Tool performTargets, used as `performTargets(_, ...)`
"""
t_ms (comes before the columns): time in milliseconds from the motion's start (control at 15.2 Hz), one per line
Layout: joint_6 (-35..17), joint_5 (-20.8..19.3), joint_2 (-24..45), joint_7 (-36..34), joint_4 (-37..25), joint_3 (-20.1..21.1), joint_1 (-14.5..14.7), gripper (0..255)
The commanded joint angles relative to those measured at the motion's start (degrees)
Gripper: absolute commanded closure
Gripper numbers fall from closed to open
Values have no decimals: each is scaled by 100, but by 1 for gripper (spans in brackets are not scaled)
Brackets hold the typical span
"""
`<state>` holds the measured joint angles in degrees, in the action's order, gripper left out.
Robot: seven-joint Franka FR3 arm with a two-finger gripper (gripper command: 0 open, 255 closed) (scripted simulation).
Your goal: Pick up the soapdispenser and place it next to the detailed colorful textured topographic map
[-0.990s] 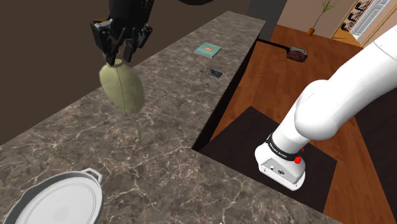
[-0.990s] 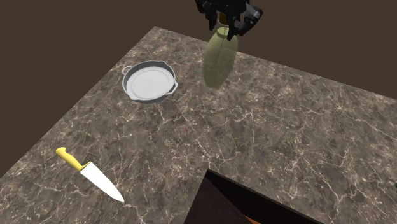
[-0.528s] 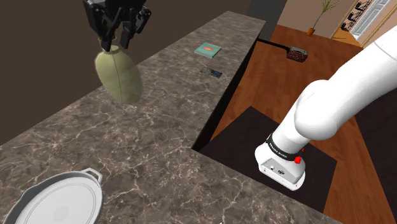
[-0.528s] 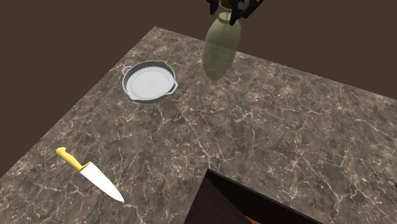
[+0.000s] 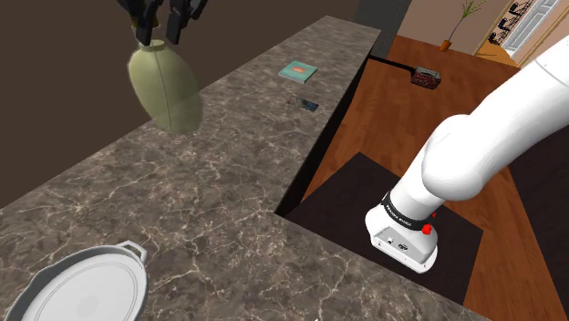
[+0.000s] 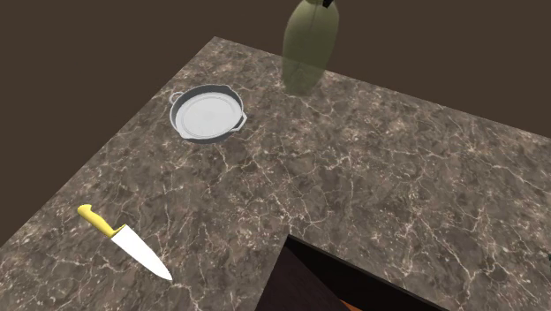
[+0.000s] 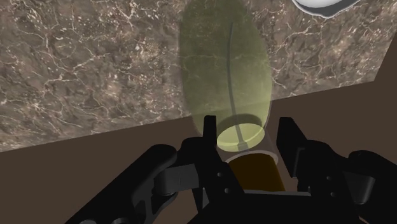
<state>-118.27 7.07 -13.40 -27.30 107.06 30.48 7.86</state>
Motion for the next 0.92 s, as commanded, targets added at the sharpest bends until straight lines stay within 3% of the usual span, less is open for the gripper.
performTargets(0, 148, -21, 25, -17, -173, 1, -8, 255)
performTargets(660, 905, -163, 242, -114, -1127, 27, -47, 255)
performTargets(858, 906, 66, 40, 390, -908, -319, -165, 255)
